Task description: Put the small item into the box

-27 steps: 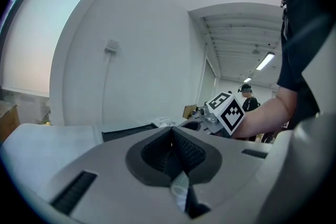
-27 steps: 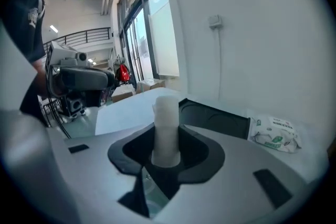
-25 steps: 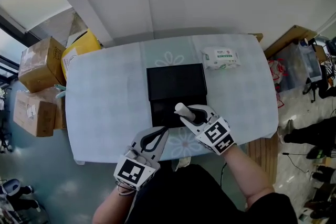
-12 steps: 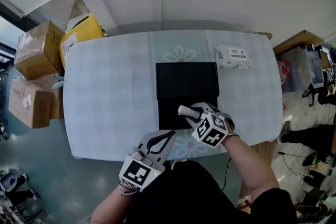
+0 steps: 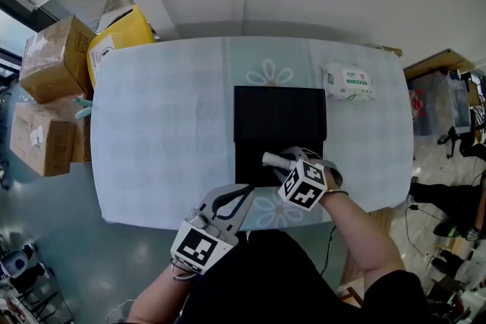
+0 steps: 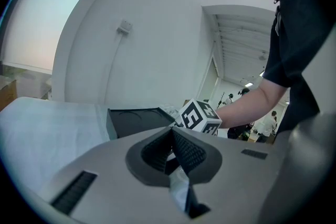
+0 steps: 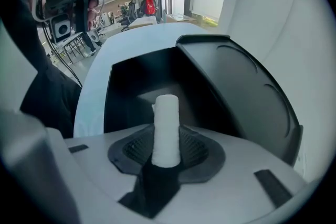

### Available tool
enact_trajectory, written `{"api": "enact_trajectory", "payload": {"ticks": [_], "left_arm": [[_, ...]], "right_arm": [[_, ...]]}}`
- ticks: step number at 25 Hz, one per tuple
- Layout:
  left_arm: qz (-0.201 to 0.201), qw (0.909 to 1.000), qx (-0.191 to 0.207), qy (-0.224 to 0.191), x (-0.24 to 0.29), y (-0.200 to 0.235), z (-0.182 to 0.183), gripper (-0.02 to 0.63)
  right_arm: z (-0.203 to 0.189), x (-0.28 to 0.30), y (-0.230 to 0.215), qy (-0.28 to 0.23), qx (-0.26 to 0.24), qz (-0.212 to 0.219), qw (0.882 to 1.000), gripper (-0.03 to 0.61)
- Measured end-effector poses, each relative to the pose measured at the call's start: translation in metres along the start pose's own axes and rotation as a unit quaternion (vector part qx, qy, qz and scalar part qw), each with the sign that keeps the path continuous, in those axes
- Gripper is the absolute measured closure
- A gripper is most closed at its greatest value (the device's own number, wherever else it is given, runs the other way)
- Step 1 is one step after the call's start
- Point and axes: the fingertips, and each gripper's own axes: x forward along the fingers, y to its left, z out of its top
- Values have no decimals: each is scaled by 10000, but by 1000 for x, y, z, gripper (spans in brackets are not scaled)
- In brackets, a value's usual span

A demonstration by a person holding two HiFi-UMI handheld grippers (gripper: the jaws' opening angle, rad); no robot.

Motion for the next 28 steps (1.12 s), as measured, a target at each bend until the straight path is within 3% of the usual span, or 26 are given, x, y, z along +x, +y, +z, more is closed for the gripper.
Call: {"api": "enact_trajectory", "payload": {"ticks": [13,20,24,25,27,28], "left_arm": [[22,9999,107,-12,-4,-15,4,606],[86,9994,284,-151,-6,-31,17,606],[163,9988,400,-243,-8,-42,29,606],[198,9984,464,-251,-8,-45,31,606],[230,9980,518,-287,-9,-55,34,606],[220,9977,547,-338,-10,-60,35,606]], "right_arm": [[3,-13,-1,-258,190,-117,9994,430],[11,-56,-3,-992,636,-413,9922,428],[23,-100,-5,-1977,1105,-677,9717,431],[26,-116,-7,-2287,1232,-815,9622,451],[29,-150,-11,-2925,1489,-1123,9379,561],[30,-166,-10,-3222,1611,-1212,9250,568]]}}
